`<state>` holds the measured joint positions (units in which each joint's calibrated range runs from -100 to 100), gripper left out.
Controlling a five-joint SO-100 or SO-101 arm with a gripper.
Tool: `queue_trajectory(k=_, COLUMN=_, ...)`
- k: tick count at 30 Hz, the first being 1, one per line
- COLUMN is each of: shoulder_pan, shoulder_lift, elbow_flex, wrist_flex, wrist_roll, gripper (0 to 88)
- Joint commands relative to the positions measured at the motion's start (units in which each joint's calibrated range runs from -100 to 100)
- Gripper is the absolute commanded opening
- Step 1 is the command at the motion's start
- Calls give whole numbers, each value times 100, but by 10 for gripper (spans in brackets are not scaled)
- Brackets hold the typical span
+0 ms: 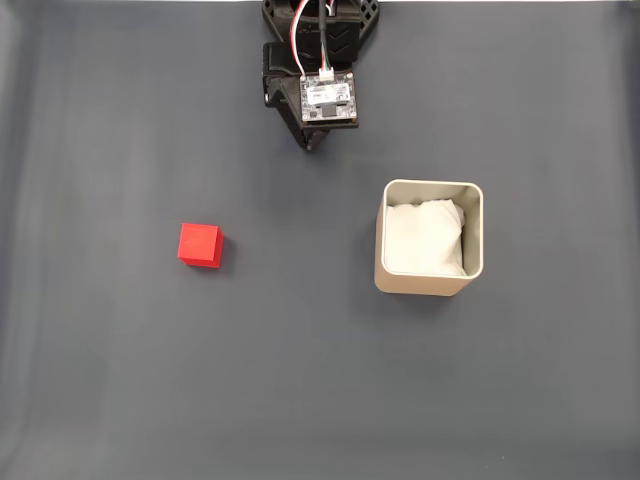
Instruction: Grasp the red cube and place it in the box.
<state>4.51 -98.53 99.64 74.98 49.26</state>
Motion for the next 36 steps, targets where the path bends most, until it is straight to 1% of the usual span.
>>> queue_trajectory(k=1, shoulder_pan=-70, shoulder_lift=-139, elbow_flex=36, wrist_flex=103, wrist_roll=-24, gripper=8)
queue_trajectory(k=24, shoulder_pan=-91, shoulder_lift=-139, elbow_flex=36, wrist_flex=103, wrist_roll=0, gripper=3)
queue_trajectory(k=29, shoulder_pan=-112, shoulder_lift=-139, elbow_flex=36, wrist_flex=87, wrist_roll=93, gripper=3)
queue_trajectory(k=32, shoulder_pan=-177, shoulder_lift=-139, elbow_flex=36, wrist_flex=-93, wrist_roll=117, gripper=3)
queue_trajectory(k=36, shoulder_pan=-255, shoulder_lift=-139, elbow_flex=36, wrist_flex=-707, wrist_roll=-5, gripper=3)
